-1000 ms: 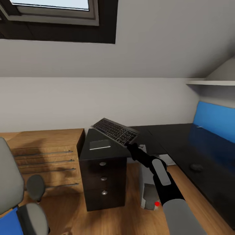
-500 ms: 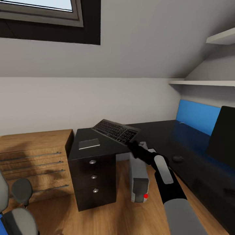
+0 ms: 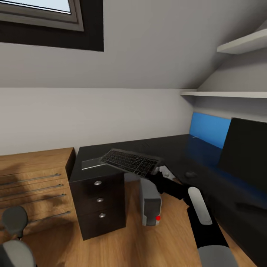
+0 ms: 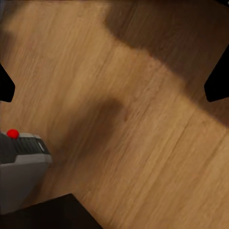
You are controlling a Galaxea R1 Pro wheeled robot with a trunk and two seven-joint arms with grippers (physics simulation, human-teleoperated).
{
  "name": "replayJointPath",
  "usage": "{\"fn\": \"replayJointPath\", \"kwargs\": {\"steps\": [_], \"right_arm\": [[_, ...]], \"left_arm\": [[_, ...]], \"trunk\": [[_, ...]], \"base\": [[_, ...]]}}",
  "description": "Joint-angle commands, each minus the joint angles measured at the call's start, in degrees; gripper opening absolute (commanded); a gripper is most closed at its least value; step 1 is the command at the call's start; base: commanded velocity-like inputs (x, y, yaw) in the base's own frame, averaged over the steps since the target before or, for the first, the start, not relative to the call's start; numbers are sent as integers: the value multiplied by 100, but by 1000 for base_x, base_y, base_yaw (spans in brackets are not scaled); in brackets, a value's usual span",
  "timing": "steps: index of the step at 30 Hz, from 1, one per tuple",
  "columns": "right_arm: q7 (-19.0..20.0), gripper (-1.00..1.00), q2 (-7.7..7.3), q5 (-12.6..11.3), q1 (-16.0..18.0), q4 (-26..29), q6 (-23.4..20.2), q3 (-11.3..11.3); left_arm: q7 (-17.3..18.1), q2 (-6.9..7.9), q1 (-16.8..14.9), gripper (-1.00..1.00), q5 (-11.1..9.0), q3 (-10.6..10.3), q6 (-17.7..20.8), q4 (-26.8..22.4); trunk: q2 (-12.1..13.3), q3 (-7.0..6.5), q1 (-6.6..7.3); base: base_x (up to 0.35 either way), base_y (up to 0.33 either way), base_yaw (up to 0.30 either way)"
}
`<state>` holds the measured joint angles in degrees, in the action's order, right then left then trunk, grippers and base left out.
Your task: In the bedroom, organize the workspace by keeping the computer under the desk, ensuring the monitor is on the desk, placing the keyboard on the desk next to the monitor, placing the mouse on the desk next to the keyboard, moving the folder from the swivel chair onto the desk next to the mouse, stacking the notebook on top of the folder with the pen on top of the notebook, and positioning the swivel chair next to the desk.
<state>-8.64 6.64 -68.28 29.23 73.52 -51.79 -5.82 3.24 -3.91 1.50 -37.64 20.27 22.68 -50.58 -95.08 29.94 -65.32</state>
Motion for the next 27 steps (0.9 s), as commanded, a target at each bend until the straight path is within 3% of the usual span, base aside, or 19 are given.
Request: {"fn": "replayJointPath", "kwargs": {"steps": [1, 4, 5, 8, 27], "right_arm": [[-67, -100, -14, -293, -74, 98, -74, -82], [-83, -100, -83, -604, -150, 184, -122, -157], [-91, -100, -205, -783, -186, 207, -147, -196], [-89, -100, -248, -857, -197, 222, -159, -179], [-68, -100, -243, -869, -198, 224, -156, -207]], "left_arm": [[18, -3, 0, 100, -26, 24, 45, -6], [20, 1, 0, 100, -26, 23, 44, 3], [20, 3, 0, 100, -25, 22, 44, 16], [23, 4, 0, 100, -29, 31, 41, 21], [24, 13, 0, 100, -60, 32, 48, 22]], "trunk": [[-3, 5, 0], [-3, 5, 0], [-3, 5, 0], [-3, 5, 0], [-3, 5, 0]], "base": [[-23, 0, -292], [-13, 0, -294], [-2, 0, -296], [-1, 0, -296], [-44, 31, -296]]}}
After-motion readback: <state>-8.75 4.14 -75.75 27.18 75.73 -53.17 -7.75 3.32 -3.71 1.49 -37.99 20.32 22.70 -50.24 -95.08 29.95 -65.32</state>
